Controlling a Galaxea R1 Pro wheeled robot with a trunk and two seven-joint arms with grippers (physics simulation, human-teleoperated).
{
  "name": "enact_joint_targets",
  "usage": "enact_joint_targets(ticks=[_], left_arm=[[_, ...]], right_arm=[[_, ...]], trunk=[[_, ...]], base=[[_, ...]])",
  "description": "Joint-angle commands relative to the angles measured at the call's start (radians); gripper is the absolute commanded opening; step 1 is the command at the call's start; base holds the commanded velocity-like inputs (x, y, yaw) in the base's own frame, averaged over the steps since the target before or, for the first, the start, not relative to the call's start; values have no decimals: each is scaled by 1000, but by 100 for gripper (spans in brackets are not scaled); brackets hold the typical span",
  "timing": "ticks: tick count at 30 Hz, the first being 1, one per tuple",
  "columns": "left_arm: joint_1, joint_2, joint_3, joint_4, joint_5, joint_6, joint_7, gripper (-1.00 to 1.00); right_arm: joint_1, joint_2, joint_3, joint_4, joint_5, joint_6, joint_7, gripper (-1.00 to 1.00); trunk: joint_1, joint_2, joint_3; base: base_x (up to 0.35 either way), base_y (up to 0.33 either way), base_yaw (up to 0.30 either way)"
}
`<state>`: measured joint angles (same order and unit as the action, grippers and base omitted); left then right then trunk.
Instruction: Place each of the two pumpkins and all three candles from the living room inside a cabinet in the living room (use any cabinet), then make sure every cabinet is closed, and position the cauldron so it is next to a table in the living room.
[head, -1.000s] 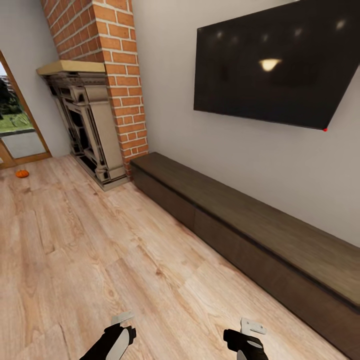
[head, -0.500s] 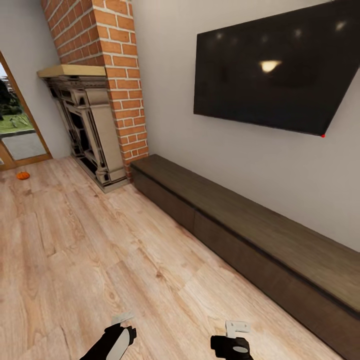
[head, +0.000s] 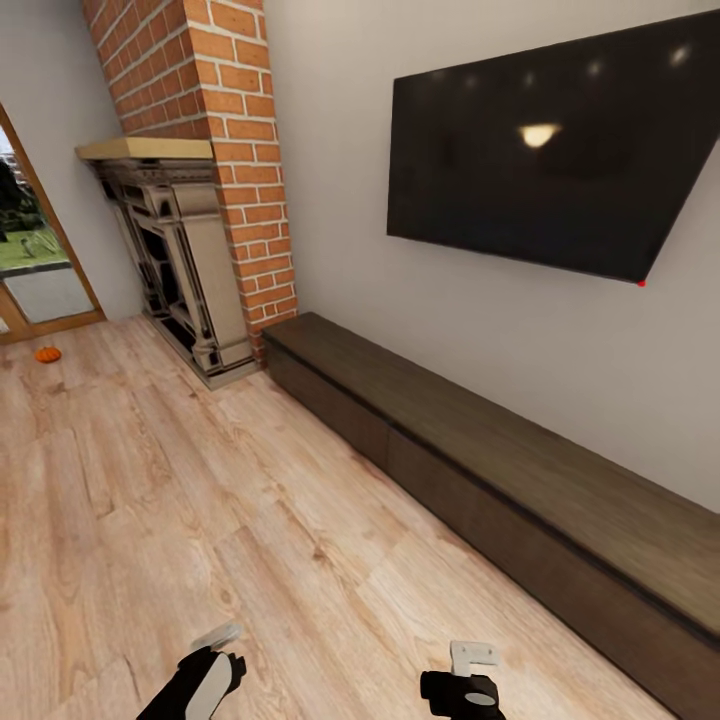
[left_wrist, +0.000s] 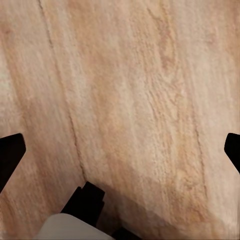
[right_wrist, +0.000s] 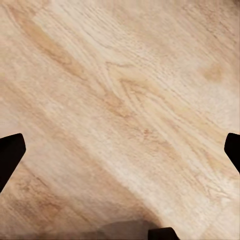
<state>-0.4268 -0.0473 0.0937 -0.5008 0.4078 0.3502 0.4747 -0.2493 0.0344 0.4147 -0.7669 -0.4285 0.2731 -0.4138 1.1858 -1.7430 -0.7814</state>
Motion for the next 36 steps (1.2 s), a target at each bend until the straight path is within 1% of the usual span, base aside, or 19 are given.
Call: enact_joint_targets(ticks=[1, 6, 8, 13, 36], left_arm=[[0, -1, 4, -2, 9, 2, 5, 100], [0, 0, 6, -2, 9, 1, 5, 100], [0, 0, 6, -2, 9, 1, 6, 100], [0, 0, 6, -2, 9, 1, 5, 100], [0, -3, 4, -2, 9, 0, 4, 100]], right_arm=[[-1, -1, 4, -2, -7, 4, -8, 100], [-1, 1, 7, -2, -6, 8, -8, 100], [-1, 2, 6, -2, -5, 30, -8, 100], [-1, 4, 6, -4, -4, 51, -10, 100], [-1, 4, 7, -3, -4, 54, -10, 100]], trunk=[[-4, 7, 2], [-23, 42, 18], [-31, 56, 24], [-50, 91, 40], [-138, 252, 101]], base=[[0, 0, 0], [0, 0, 23], [0, 0, 211], [0, 0, 269], [0, 0, 281]])
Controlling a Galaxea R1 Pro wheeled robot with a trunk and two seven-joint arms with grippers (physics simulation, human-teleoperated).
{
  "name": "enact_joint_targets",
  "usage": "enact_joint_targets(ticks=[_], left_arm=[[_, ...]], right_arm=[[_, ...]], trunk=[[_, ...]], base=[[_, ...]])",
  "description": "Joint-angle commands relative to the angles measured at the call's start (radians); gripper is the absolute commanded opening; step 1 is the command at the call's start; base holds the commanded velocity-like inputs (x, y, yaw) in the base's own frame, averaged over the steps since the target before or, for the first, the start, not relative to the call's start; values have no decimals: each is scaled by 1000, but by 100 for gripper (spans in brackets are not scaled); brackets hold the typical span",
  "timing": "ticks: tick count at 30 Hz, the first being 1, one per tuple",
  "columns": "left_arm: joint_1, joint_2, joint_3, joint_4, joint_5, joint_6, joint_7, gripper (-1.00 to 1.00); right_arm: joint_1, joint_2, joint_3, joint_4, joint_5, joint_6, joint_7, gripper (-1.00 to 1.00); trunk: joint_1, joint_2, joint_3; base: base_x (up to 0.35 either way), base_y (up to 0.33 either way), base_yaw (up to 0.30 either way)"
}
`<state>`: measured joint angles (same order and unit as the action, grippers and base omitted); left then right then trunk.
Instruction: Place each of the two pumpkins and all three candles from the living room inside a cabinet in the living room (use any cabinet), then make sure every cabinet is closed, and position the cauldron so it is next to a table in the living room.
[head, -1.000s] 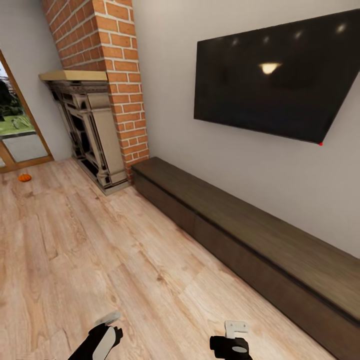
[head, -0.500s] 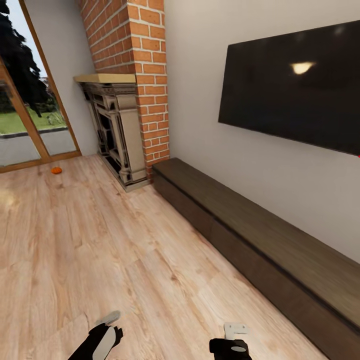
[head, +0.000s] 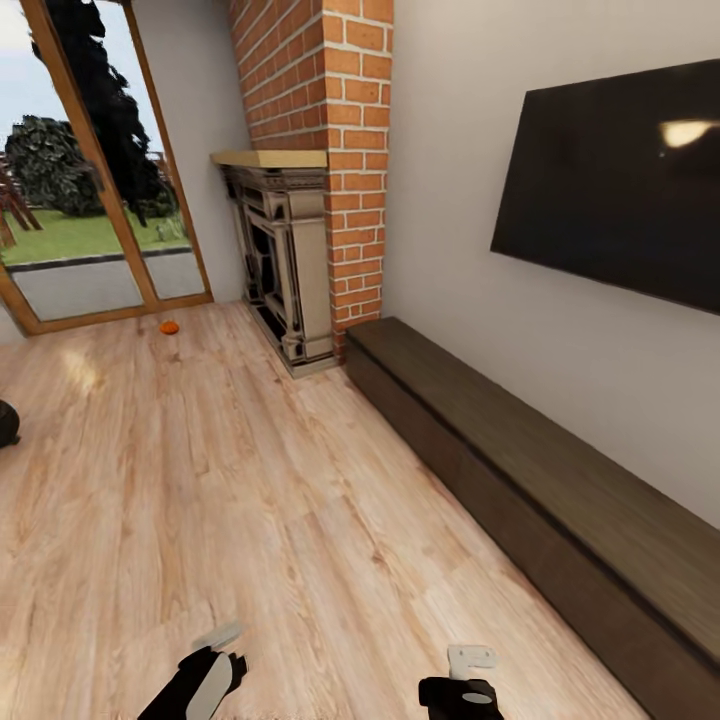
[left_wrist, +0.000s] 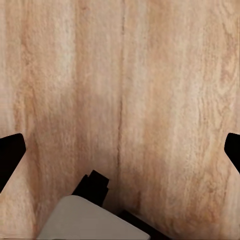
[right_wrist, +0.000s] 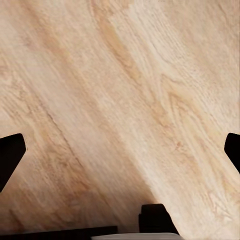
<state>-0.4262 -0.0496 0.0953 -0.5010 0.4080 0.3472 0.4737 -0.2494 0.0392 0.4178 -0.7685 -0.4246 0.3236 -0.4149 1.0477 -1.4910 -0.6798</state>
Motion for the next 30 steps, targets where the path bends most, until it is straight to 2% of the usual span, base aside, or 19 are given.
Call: enact_joint_targets(ticks=[1, 30], left_arm=[[0, -1, 3, -2, 9, 3, 5, 100], [0, -2, 2, -2, 8, 3, 5, 100]], right_arm=[[-1, -1, 4, -2, -8, 3, -8, 100], [-1, -9, 0, -7, -9, 5, -7, 100]], trunk=[[-4, 7, 2], [-115, 210, 86]], base=[[0, 0, 281], [0, 0, 280]])
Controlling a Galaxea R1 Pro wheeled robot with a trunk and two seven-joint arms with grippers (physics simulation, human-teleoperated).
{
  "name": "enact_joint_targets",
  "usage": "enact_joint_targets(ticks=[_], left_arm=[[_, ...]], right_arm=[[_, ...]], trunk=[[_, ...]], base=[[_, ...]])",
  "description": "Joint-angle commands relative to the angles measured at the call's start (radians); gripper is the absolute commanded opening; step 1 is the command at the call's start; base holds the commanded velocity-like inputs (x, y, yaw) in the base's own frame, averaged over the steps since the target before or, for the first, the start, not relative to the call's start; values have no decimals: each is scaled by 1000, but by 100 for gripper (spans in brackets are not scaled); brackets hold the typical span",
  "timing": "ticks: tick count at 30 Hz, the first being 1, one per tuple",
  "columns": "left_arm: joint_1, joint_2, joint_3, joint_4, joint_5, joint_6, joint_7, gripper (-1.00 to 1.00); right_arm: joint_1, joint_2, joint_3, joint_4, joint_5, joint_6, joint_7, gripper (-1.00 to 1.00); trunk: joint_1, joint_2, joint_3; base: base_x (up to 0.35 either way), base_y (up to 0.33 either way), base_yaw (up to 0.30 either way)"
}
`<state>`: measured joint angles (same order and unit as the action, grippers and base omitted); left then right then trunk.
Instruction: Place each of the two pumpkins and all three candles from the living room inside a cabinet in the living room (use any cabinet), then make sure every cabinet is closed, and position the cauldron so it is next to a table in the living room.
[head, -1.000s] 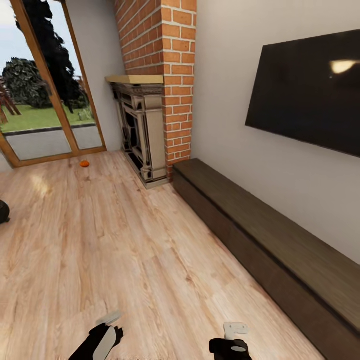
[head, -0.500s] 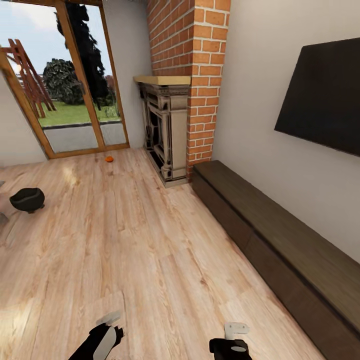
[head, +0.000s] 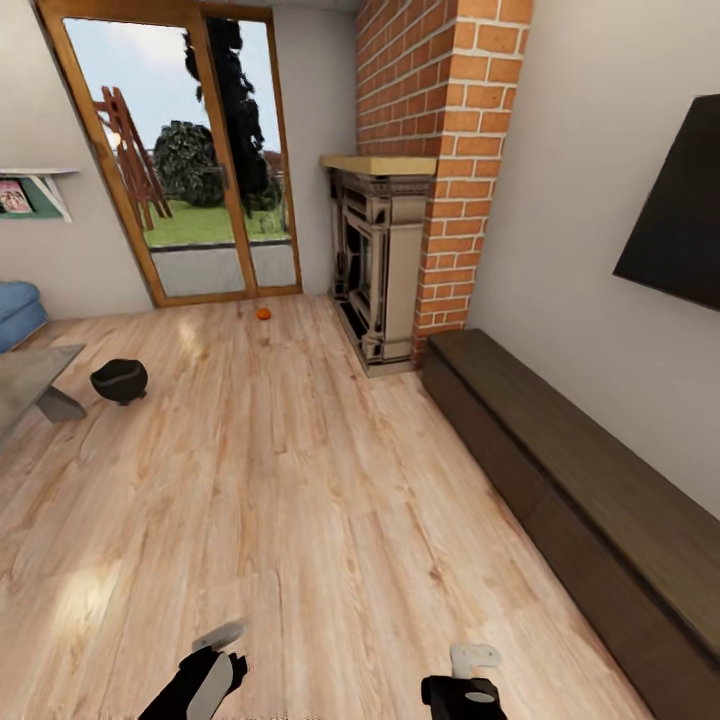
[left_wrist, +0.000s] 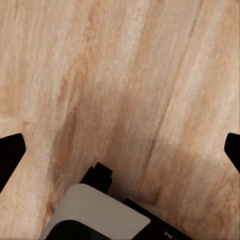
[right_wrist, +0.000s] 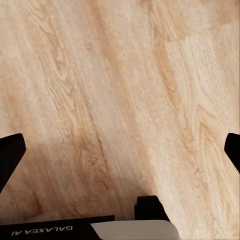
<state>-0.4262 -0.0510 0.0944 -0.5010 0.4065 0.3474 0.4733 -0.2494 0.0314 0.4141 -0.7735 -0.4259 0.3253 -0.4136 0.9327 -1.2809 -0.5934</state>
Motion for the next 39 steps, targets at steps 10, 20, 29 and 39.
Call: enact_joint_targets(ticks=[10, 20, 29, 39], left_arm=[[0, -1, 2, -2, 9, 2, 5, 100], [0, -4, -5, -5, 8, 3, 4, 100], [0, -6, -9, -4, 1, 5, -2, 100], [0, -6, -10, -4, 0, 4, -1, 100]], right_arm=[[-1, -8, 5, 2, -9, -11, -7, 100], [-1, -10, 5, 2, -8, -20, -6, 100], [-1, -9, 3, 3, -10, -35, -6, 100], [-1, -10, -1, 5, -11, -37, -6, 100]], trunk=[[-38, 70, 30], [-42, 77, 34], [-42, 77, 34], [-42, 77, 32]], base=[[0, 0, 280], [0, 0, 280], [94, 0, 280], [102, -73, 272]])
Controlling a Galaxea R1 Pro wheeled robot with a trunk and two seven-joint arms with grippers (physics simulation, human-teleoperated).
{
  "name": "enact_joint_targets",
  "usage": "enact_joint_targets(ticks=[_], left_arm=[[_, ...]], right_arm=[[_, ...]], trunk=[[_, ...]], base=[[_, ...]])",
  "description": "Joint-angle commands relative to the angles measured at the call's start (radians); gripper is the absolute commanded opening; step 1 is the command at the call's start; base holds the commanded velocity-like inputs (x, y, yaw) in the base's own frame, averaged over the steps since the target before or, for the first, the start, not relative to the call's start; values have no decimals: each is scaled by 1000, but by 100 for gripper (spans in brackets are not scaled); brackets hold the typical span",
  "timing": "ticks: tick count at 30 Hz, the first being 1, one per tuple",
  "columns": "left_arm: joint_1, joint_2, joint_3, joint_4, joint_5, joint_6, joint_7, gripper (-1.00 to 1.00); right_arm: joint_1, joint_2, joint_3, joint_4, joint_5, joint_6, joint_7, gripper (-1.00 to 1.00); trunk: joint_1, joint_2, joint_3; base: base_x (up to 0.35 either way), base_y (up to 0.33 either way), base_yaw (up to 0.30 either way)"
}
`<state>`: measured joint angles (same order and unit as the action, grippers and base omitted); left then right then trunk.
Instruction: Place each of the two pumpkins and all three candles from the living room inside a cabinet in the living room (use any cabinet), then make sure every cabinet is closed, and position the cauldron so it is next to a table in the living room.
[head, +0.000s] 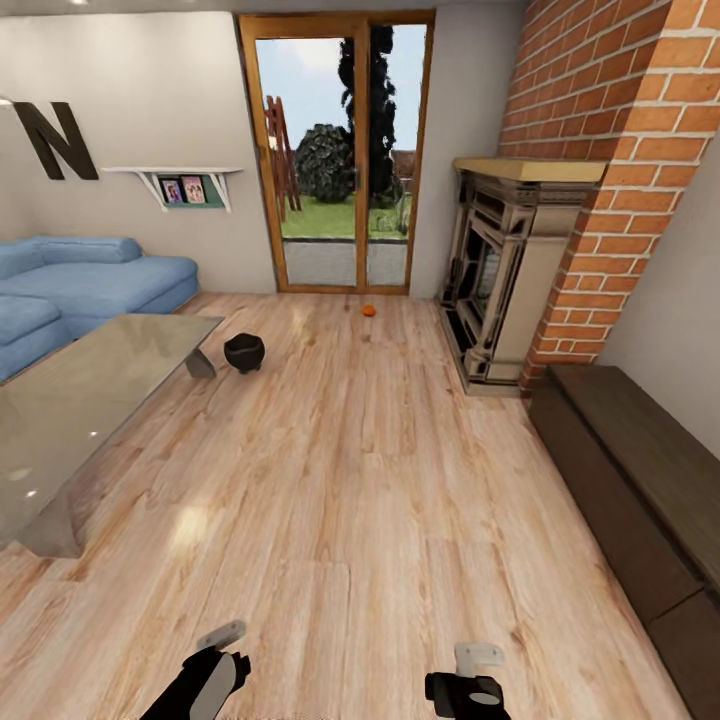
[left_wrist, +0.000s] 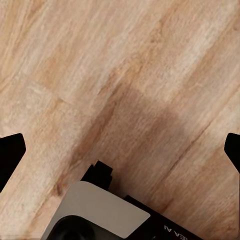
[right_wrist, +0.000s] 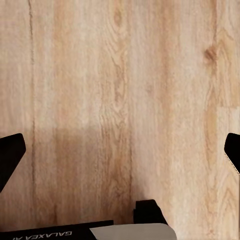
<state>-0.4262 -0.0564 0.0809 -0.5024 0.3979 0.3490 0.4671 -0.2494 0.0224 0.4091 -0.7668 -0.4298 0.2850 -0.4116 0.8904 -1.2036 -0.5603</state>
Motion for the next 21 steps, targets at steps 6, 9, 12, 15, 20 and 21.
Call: enact_joint_targets(ticks=[6, 9, 12, 15, 20, 21], left_arm=[[0, -2, 3, -2, 8, 3, 5, 100], [-12, -13, -1, -14, 16, 2, -6, 100], [-29, -30, -1, -29, 16, -15, -5, 100], [-43, -47, -1, -12, 14, -32, -18, 100], [-46, -76, -4, -7, 7, -61, -46, 100], [-46, -82, -4, -7, 6, -66, -52, 100]], right_arm=[[-1, -1, 4, -2, -8, 0, -7, 100], [-12, -1, -8, -13, -7, -11, 4, 100], [-29, 16, -24, -30, 8, -28, -2, 100], [-46, 25, -34, -47, 22, -45, -19, 100], [-75, 21, -62, -75, 23, -73, -47, 100], [-80, 21, -68, -81, 23, -78, -52, 100]], trunk=[[0, -1, -4], [0, -1, -4], [0, -1, -4], [0, -1, -4], [0, -1, -4], [0, -1, -4]], base=[[56, -177, 253], [52, -19, 84], [0, 0, 0], [7, -2, 0], [126, -69, 0], [215, -72, 0]])
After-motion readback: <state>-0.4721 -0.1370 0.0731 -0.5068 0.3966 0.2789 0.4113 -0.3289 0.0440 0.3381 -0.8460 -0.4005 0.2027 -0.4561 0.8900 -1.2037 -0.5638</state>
